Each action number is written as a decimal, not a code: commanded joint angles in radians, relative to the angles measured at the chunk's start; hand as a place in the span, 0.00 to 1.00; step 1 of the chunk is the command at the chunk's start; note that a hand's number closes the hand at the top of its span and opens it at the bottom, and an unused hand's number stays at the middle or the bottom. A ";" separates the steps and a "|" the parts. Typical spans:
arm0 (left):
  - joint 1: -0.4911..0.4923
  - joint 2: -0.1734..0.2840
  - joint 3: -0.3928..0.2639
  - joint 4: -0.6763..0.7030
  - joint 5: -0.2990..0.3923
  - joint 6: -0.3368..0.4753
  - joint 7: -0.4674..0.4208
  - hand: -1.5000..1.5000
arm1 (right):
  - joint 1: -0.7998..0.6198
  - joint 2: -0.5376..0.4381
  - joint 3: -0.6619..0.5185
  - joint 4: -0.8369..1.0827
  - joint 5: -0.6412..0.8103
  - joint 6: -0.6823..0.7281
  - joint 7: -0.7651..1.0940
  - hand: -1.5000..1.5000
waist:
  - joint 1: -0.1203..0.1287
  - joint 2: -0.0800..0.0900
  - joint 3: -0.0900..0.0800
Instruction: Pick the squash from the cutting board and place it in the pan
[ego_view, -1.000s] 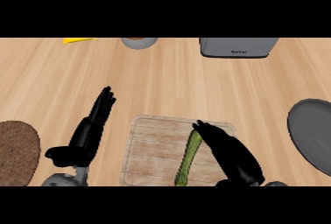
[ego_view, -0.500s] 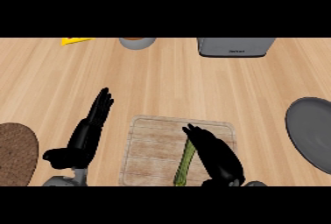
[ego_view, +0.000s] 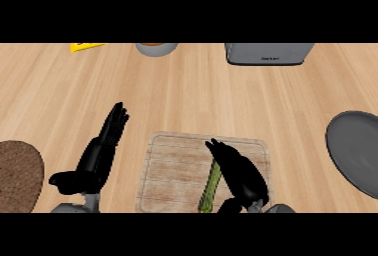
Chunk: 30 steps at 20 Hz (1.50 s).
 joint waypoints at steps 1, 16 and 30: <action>-0.039 -0.010 0.020 -0.082 -0.009 0.009 0.113 0.50 | -0.056 0.059 -0.048 0.087 0.022 0.027 -0.037 0.00 | 0.002 0.000 0.000; 0.059 -0.053 0.004 -0.002 -0.062 -0.034 -0.039 0.50 | -0.074 0.048 -0.032 0.300 0.156 0.056 -0.196 1.00 | 0.002 0.001 0.000; -0.012 -0.063 0.049 -0.027 -0.065 -0.021 0.060 0.50 | -0.041 0.117 -0.255 0.239 0.316 -0.205 0.087 1.00 | -0.025 -0.005 0.000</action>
